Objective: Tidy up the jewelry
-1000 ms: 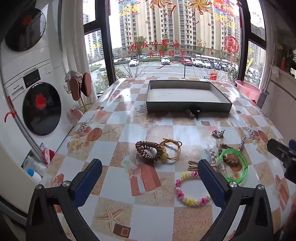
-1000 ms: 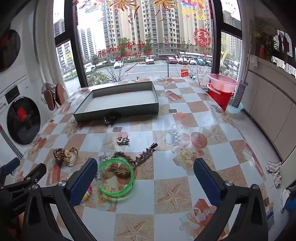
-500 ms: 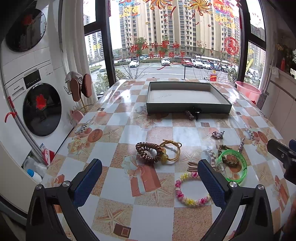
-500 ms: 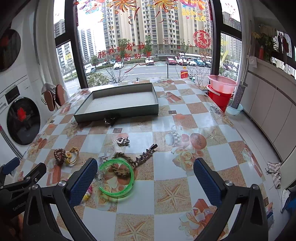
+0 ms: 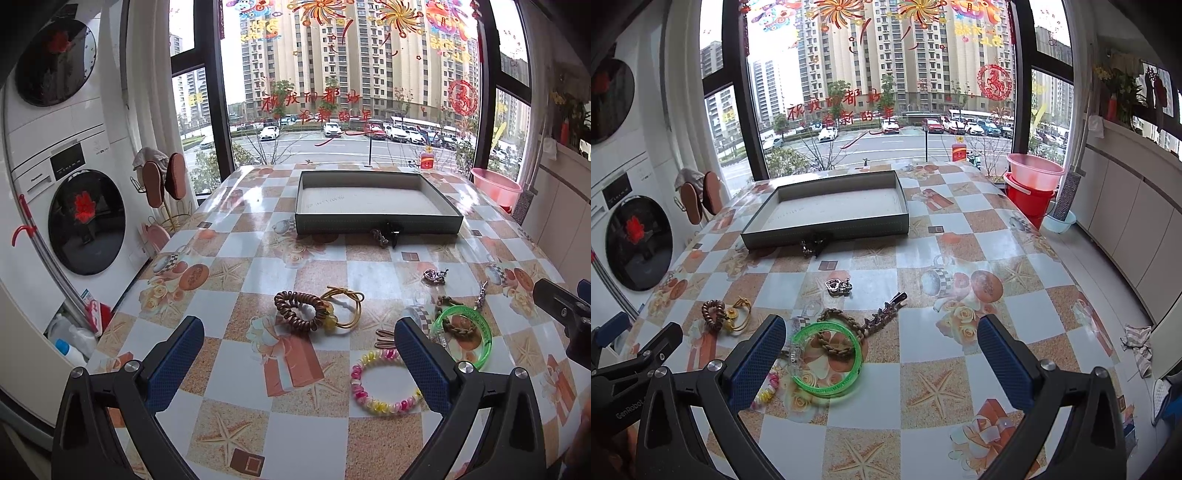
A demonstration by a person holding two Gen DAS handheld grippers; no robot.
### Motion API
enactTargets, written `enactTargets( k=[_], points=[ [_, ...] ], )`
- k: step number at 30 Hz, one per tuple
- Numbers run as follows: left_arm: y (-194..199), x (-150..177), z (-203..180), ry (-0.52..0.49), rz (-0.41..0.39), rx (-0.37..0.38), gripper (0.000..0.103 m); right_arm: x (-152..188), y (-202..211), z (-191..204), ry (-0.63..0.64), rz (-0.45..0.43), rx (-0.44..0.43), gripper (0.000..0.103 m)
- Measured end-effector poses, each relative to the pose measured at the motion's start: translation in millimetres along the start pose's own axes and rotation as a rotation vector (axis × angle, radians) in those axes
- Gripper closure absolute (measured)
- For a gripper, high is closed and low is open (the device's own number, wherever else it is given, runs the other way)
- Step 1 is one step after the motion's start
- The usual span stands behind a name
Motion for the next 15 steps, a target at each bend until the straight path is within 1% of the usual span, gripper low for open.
enactTargets(
  k=[2,15],
  points=[
    [0.0,-0.4,0.0,0.0,-0.003,-0.001,0.0,-2.0,5.6,1.8,0.004,-0.006,0.003,0.0],
    [1.3,-1.7,-1.8,-0.001,-0.008,-0.001,0.0,-4.7,4.7,4.0,0.005,-0.013,-0.002,0.0]
  ],
)
Point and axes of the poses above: each gripper's, at about its wrist camera, not at the fingertips, and y roughly against the way its jaws point, z to its left, x to its underside, the point moved 6 cm from there along -y, roughly the way its jaws point, and after that the axes turned 2 degrees about -z, right-handed, at the moved point
